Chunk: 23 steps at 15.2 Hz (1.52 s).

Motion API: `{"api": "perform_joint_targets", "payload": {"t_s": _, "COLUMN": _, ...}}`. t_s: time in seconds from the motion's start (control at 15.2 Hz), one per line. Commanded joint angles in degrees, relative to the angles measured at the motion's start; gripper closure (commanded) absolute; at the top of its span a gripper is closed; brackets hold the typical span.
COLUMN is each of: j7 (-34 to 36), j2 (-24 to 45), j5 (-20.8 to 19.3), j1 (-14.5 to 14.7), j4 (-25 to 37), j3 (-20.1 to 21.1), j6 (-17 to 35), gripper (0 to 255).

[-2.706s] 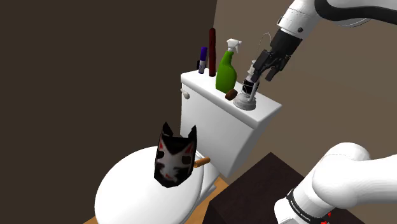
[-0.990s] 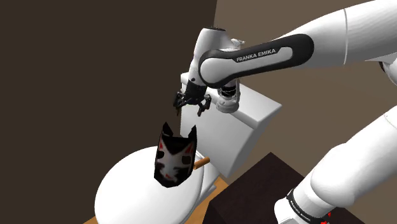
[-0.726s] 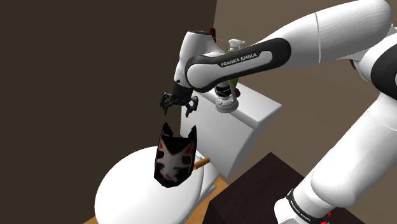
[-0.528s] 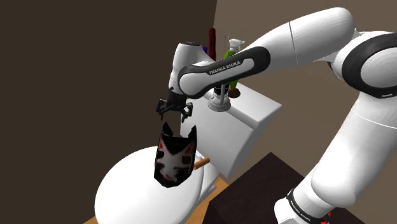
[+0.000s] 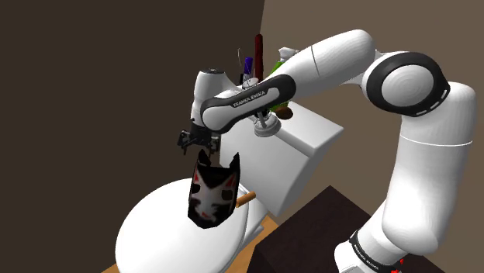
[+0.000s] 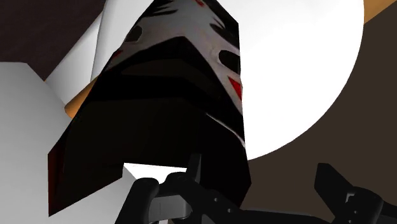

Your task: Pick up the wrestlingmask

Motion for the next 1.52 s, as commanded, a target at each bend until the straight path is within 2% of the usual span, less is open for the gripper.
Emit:
{"api": "perform_joint_targets", "payload": {"t_s": 0.0, "j7": 0.27, "j2": 1.15, "j5": -0.43, "j1": 0.00, "j4": -0.27, "j3": -0.48, "j6": 1.10, "gripper": 0}}
{"api": "perform_joint_targets", "payload": {"t_s": 0.33, "j7": 0.64, "j2": 2.76, "j5": -1.21, "j1": 0.33, "j4": -0.93, "j3": -0.92, "j6": 3.28, "gripper": 0}}
{"api": "perform_joint_targets", "payload": {"t_s": 0.4, "j7": 0.56, "j2": 2.74, "j5": -1.19, "j1": 0.27, "j4": -0.97, "j3": -0.92, "j6": 3.30, "gripper": 255}}
{"api": "perform_joint_targets", "payload": {"t_s": 0.99, "j7": 0.64, "j2": 2.77, "j5": -1.22, "j1": 0.33, "j4": -0.93, "j3": -0.92, "j6": 3.28, "gripper": 255}}
{"api": "perform_joint_targets", "payload": {"t_s": 1.45, "j7": -0.04, "j2": -0.29, "j5": 0.26, "j1": -0.33, "j4": 0.51, "j3": -0.06, "j6": -1.04, "gripper": 255}}
